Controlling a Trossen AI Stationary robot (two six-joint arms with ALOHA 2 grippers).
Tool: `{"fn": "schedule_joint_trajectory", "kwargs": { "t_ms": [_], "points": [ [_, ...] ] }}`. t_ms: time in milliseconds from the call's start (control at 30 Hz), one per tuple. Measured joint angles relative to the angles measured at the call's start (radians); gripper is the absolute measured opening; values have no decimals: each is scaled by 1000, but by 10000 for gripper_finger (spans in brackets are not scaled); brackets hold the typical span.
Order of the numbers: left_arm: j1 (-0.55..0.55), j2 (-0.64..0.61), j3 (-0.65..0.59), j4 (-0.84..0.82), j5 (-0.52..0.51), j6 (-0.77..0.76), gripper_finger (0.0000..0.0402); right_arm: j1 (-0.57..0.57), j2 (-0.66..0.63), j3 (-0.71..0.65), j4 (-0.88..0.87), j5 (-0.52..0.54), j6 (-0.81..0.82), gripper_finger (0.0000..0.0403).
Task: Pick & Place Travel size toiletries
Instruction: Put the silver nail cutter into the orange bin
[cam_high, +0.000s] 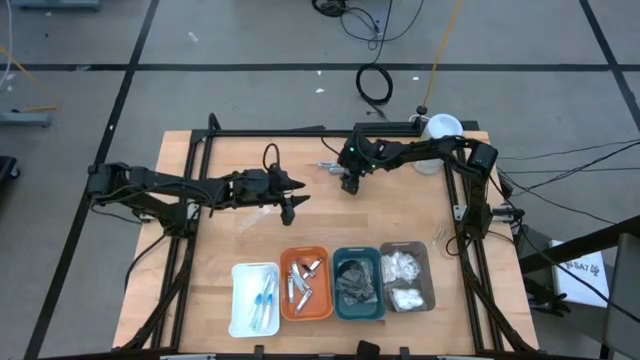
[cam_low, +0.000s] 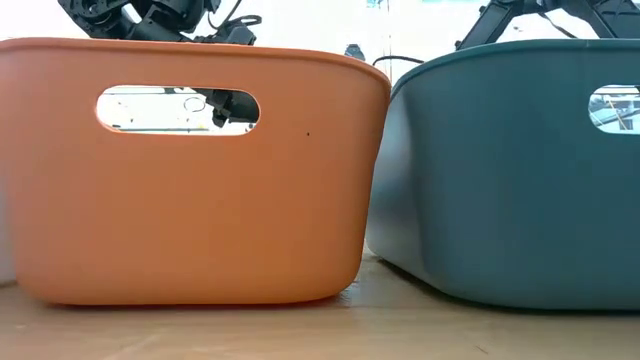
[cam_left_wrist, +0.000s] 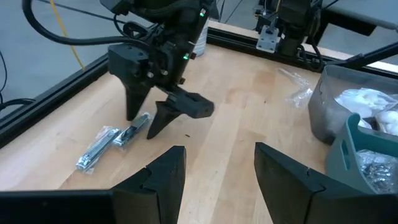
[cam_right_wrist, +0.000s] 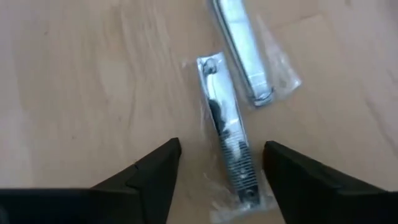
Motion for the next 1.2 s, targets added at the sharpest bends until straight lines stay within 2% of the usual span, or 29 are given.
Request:
{"fn": "schedule_joint_trajectory", "kwargs": {
  "t_ms": [200, 433, 467, 600, 733, 867, 1033, 1200],
  "points": [
    [1, 0, 0, 0, 0, 11, 189, 22, 0, -1, -125, -1, -10, 161],
    [1, 0, 0, 0, 0, 6, 189, 59, 0, -38, -109, 4, -63, 39],
    [1, 0, 0, 0, 0, 0, 189, 61, 0, -40, -109, 4, -69, 33],
    [1, 0, 0, 0, 0, -3, 189, 72, -3, -42, -100, 9, -72, 33],
    [1, 0, 0, 0, 0, -10, 189, 89, -59, -43, -82, 2, -67, 33],
    [1, 0, 0, 1, 0, -13, 189, 113, -143, -53, -81, -62, -66, 33],
    [0, 0, 0, 4, 0, -15, 189, 151, -272, -67, 12, -122, -63, 33],
    [0, 0, 0, 8, 0, -15, 189, 195, -392, -203, 241, -186, -25, 33]
  ]
}}
